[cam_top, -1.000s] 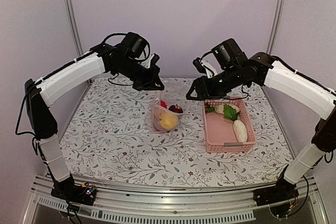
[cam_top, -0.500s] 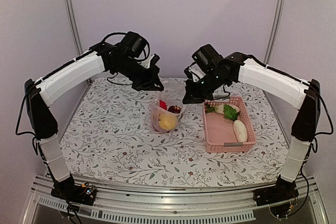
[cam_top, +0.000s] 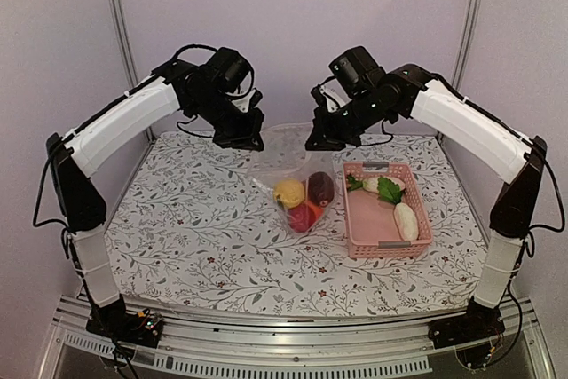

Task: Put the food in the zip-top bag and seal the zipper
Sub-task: Adjust the zipper food storage bag at the center of the board.

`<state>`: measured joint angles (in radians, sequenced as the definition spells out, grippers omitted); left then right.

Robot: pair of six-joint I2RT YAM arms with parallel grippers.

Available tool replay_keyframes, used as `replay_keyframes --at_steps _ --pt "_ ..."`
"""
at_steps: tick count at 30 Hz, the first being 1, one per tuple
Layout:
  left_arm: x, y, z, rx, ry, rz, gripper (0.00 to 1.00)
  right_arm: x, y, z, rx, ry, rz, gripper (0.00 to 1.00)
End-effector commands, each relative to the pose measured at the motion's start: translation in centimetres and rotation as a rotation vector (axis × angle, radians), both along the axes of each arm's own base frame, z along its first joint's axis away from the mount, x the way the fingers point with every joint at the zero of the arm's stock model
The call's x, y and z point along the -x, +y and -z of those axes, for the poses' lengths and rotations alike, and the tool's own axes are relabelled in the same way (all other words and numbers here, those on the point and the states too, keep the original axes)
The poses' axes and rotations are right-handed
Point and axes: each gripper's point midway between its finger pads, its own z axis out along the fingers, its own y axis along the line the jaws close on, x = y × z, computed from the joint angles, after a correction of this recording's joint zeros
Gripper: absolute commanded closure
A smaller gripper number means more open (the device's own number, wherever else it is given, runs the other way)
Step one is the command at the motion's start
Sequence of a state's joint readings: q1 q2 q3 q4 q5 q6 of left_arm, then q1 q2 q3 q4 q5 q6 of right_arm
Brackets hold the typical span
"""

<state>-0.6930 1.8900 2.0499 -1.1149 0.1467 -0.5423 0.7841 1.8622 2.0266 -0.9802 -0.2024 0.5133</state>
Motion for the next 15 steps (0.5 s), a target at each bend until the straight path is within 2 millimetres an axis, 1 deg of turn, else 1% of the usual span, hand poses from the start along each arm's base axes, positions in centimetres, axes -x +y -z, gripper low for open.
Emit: replay_keyframes --at_steps 1,3,5,6,7,8,10,12,14,15 --pt "0.0 -0.3 -0.1 -0.005 -0.013 0.016 1.0 0.3 0.0 3.4 0.057 0.075 -0.03 1.0" --pt "-0.2 -0.4 -1.0 0.018 -0.033 0.01 1.0 0.3 0.1 2.5 0.036 0.062 -0.026 0.99" --pt "-0.3 -0.7 -1.3 0.033 -0.037 0.013 1.0 0.2 -0.1 1.5 0.016 0.046 -0.021 0.95" --pt "-0.2 -0.8 -1.2 0.037 -0.032 0.016 1.0 0.3 -0.1 1.1 0.003 0.044 -0.025 0.89" --pt "-0.1 -0.9 -1.1 0.038 -0.027 0.019 1.0 0.3 -0.2 0.5 -0.011 0.041 -0.028 0.78" --pt "-0.1 -0.8 -1.0 0.038 -0.022 0.018 1.0 0.4 -0.3 0.0 -0.024 0.04 -0.032 0.7" --pt "0.0 -0.8 -1.2 0.041 -0.023 0.015 1.0 0.7 -0.6 -1.4 -0.048 0.03 -0.039 0.56" --pt "0.0 -0.7 -1.8 0.05 -0.035 0.009 1.0 1.1 -1.2 -3.3 -0.075 0.013 -0.036 0.49" --pt "-0.1 -0.7 -2.5 0.06 -0.053 0.006 1.0 1.3 -2.0 -4.5 -0.088 0.004 -0.028 0.44" --pt "-0.2 -0.6 -2.6 0.064 -0.055 0.005 1.0 1.3 -2.6 -4.6 -0.087 0.006 -0.015 0.43"
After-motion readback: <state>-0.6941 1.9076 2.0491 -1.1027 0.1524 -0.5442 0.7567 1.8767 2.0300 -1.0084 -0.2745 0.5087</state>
